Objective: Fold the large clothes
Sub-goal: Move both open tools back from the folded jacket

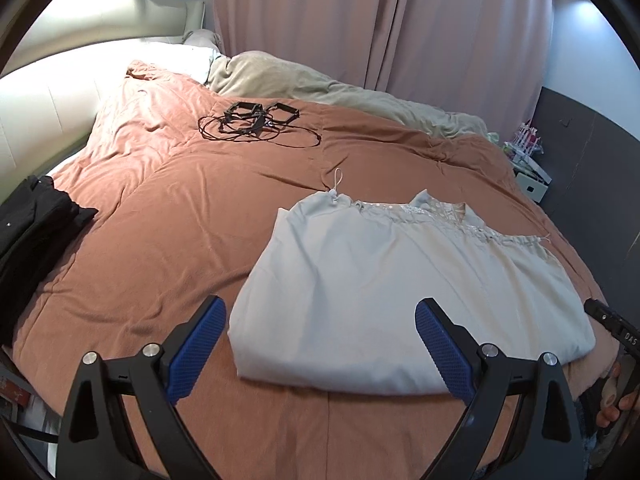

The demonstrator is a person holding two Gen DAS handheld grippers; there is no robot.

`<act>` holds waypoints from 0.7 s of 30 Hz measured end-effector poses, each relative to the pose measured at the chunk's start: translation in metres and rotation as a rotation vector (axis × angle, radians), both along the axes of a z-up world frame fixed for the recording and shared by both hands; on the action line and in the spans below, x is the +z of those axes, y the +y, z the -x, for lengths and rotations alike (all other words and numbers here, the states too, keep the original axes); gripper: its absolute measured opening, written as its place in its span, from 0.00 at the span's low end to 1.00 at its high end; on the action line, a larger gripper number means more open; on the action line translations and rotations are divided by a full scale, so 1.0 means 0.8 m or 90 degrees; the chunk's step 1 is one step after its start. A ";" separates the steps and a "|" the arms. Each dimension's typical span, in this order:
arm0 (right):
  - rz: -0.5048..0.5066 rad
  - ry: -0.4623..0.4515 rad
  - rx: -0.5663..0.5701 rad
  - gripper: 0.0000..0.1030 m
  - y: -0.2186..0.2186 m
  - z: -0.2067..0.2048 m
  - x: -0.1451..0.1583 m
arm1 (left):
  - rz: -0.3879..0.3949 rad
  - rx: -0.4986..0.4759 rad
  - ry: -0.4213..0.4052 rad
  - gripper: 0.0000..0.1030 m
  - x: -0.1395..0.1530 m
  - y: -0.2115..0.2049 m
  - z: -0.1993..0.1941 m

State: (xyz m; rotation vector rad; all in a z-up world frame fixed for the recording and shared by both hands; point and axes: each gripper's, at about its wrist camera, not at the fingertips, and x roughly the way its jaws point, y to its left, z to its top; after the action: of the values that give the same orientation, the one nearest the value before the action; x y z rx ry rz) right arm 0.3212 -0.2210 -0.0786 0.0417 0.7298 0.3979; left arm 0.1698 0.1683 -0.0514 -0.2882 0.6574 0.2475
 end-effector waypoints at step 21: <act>0.032 0.100 0.072 0.37 0.070 0.055 -0.071 | 0.149 0.032 0.012 0.94 -0.073 0.045 0.074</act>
State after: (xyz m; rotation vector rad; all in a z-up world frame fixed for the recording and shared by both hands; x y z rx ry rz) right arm 0.2768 -0.1650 -0.1358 -0.0164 0.8999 0.4875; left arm 0.1106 0.2045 -0.1099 -0.5271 0.6996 0.2217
